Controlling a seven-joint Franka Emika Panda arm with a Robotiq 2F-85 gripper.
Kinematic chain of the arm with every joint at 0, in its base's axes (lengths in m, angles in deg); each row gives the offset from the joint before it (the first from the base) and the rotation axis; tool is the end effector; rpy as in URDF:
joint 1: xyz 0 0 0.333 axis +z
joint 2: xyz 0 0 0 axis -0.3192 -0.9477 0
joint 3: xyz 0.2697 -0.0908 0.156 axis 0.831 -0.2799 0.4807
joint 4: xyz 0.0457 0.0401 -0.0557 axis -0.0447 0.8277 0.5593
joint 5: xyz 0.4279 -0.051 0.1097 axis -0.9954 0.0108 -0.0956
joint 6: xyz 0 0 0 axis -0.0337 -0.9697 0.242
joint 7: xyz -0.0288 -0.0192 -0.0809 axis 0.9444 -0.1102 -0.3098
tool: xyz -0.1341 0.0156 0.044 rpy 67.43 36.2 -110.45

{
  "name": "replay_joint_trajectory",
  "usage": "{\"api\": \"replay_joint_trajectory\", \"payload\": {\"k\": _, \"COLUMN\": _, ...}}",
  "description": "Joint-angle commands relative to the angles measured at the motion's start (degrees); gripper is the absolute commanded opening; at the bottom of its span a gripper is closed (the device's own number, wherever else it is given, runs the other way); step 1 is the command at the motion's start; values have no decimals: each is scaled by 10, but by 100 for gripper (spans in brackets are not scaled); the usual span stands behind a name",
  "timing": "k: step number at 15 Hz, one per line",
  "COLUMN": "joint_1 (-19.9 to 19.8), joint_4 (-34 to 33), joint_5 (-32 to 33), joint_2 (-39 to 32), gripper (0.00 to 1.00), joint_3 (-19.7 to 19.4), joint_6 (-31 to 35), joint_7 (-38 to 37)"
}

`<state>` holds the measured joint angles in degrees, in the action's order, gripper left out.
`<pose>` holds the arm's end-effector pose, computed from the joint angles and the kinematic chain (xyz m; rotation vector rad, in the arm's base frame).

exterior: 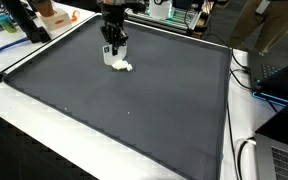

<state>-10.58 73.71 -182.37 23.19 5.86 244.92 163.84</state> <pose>0.5778 0.0363 0.1944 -3.0615 0.3656 -0.4305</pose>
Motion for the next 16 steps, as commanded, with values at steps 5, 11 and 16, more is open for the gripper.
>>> {"api": "replay_joint_trajectory", "payload": {"k": 5, "joint_1": 29, "joint_4": -71, "joint_5": -56, "joint_2": -79, "gripper": 1, "joint_3": -53, "joint_6": 39, "joint_7": 84}}
{"api": "replay_joint_trajectory", "payload": {"k": 11, "joint_1": 46, "joint_4": -147, "joint_5": -115, "joint_2": -132, "gripper": 1, "joint_3": -61, "joint_6": 93, "joint_7": 137}}
{"api": "replay_joint_trajectory", "payload": {"k": 16, "joint_1": 40, "joint_4": -212, "joint_5": -97, "joint_2": -183, "gripper": 1, "joint_3": -36, "joint_6": 181, "joint_7": 119}}
